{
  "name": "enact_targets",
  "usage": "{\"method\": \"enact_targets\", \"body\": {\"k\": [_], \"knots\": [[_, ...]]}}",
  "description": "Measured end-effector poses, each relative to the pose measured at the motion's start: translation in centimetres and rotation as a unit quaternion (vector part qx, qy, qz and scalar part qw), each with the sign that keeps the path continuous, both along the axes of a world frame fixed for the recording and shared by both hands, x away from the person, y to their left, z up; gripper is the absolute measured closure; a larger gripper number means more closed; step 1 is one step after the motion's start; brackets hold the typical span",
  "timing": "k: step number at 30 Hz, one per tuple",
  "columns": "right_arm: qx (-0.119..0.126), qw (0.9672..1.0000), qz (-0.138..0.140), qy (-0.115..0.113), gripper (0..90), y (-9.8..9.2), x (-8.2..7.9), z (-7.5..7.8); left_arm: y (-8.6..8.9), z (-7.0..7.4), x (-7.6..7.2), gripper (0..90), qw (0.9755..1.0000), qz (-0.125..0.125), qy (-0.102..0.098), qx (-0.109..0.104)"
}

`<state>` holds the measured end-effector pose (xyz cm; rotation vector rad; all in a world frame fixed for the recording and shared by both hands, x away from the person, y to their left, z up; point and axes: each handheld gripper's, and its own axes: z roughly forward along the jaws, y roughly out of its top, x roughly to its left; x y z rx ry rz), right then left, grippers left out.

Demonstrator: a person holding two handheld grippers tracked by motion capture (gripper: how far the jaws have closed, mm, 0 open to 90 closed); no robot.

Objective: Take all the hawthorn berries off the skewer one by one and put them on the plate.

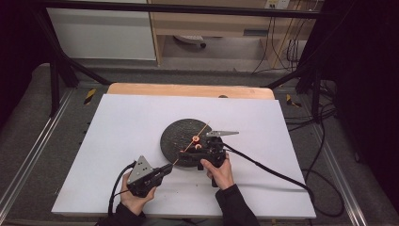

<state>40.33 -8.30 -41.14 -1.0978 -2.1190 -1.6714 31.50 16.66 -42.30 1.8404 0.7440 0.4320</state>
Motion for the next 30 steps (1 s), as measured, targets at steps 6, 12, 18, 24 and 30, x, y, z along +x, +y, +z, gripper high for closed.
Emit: {"method": "enact_targets", "body": {"k": [6,12,18,24,30], "knots": [[0.003,0.9998,0.011,0.014,65.1,0.2,0.2,-0.4,0.0,-0.1,0.1,88.1,1.0,0.0,0.003,0.0],[0.002,1.0,-0.008,0.002,65.9,-0.4,0.6,0.5,0.2,0.1,-0.1,88.1,1.0,0.002,0.0,-0.002],[0.005,0.9994,-0.032,-0.012,66.2,-1.8,1.9,2.3,0.6,0.4,-0.2,88.1,0.9999,0.004,-0.004,-0.009],[0.009,0.9985,-0.052,-0.016,66.3,-3.3,3.4,3.9,0.8,0.5,-0.2,88.1,0.9999,0.006,-0.007,-0.012],[0.005,0.9976,-0.066,-0.019,66.4,-4.5,4.7,5.1,0.8,0.6,-0.2,88.1,0.9999,0.006,-0.009,-0.013]]}}
